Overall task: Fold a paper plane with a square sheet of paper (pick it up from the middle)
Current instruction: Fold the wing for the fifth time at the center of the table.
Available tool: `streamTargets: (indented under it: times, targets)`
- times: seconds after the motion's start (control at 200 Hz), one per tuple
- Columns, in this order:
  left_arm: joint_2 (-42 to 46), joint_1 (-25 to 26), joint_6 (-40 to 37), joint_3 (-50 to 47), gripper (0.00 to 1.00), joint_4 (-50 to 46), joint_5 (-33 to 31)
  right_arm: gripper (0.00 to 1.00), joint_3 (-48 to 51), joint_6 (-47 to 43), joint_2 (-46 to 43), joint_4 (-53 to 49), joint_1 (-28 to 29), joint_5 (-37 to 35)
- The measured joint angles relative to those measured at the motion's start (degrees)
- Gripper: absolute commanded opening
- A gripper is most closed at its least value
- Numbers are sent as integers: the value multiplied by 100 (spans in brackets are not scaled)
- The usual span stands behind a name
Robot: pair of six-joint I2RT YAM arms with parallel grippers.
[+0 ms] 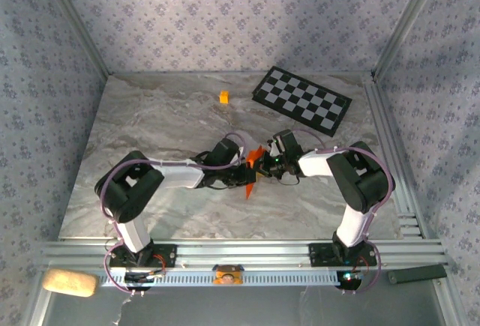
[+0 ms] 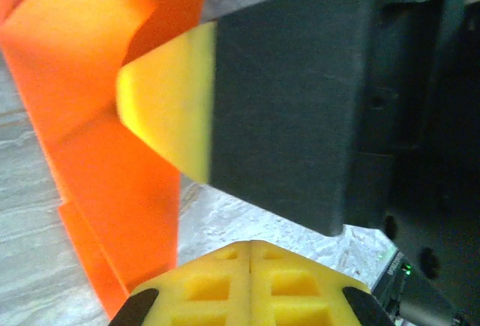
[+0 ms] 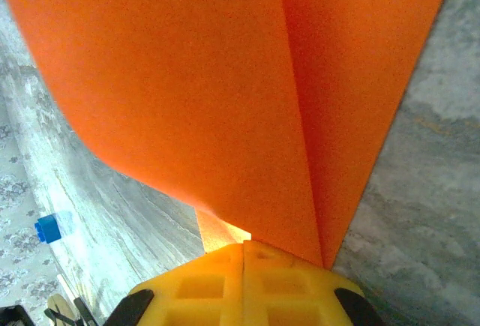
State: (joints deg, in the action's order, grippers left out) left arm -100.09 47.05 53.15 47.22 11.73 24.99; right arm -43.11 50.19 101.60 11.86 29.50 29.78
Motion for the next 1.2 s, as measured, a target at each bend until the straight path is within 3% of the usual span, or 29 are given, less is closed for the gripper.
streamTargets:
  times: [0.72, 1.199]
  targets:
    - [-352, -4, -197, 98, 0, -313, -317, 7, -28, -72, -92, -295, -37, -2]
    - [-192, -4, -560, -144, 0, -210, -264, 10, -160, -916, -776, -1045, -415, 240]
